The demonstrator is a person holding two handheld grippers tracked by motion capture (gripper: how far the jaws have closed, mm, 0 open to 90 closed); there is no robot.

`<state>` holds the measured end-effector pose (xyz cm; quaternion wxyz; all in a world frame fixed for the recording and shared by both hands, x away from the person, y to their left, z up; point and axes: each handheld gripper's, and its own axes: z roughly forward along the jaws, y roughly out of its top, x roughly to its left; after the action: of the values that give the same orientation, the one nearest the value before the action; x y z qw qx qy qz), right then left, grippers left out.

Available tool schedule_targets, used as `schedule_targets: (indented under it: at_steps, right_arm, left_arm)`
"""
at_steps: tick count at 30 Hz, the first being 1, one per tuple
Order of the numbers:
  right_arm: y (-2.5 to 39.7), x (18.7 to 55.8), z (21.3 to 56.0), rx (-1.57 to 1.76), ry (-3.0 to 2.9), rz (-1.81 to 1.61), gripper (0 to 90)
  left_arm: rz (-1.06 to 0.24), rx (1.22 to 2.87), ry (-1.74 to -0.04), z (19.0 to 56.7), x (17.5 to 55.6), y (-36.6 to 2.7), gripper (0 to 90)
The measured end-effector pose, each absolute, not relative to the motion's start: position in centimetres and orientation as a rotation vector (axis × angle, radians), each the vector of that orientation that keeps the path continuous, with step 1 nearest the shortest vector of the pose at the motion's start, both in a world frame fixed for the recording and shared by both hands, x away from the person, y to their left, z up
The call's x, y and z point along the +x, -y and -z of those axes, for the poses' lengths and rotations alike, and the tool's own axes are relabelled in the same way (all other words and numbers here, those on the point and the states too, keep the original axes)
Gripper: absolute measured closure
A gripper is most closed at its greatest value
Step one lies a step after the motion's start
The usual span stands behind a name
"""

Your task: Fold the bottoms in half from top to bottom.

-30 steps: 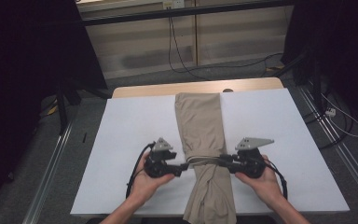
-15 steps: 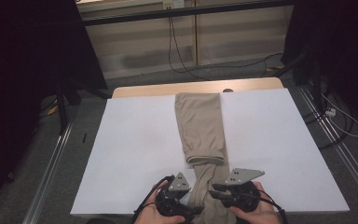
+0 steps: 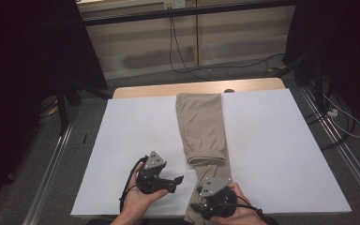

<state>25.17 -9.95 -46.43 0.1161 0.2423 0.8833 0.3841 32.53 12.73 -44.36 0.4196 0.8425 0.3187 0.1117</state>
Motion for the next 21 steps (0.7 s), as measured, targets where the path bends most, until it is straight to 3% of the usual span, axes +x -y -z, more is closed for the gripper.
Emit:
schedule_targets:
  at_steps: [1, 2, 8, 13, 18, 21]
  right_arm:
    - [10.0, 25.4, 46.1, 0.735, -2.579, -1.104, 84.5]
    - [10.1, 25.7, 46.0, 0.754, -2.568, -1.105, 85.6]
    - [11.6, 27.9, 42.9, 0.854, -2.464, -1.331, 86.9]
    - [13.1, 32.0, 39.6, 0.952, -2.294, -1.417, 86.9]
    - [14.3, 36.8, 39.6, 1.141, -2.181, -1.398, 86.7]
    - [15.0, 39.3, 41.3, 1.273, -2.142, -1.314, 83.8]
  left_arm:
    - [-0.283, 2.114, -0.806, 44.4, 32.5, -12.7, 17.0]
    - [-0.285, 2.115, -0.807, 44.4, 32.5, -12.7, 17.0]
    - [-0.282, 2.09, -0.85, 44.4, 32.7, -12.9, 17.0]
    - [-0.286, 2.093, -0.859, 44.5, 32.7, -12.9, 18.2]
    - [-0.255, 2.124, -0.827, 44.8, 32.3, -12.2, 20.5]
    - [-0.202, 2.166, -0.789, 45.1, 31.9, -11.5, 30.0]
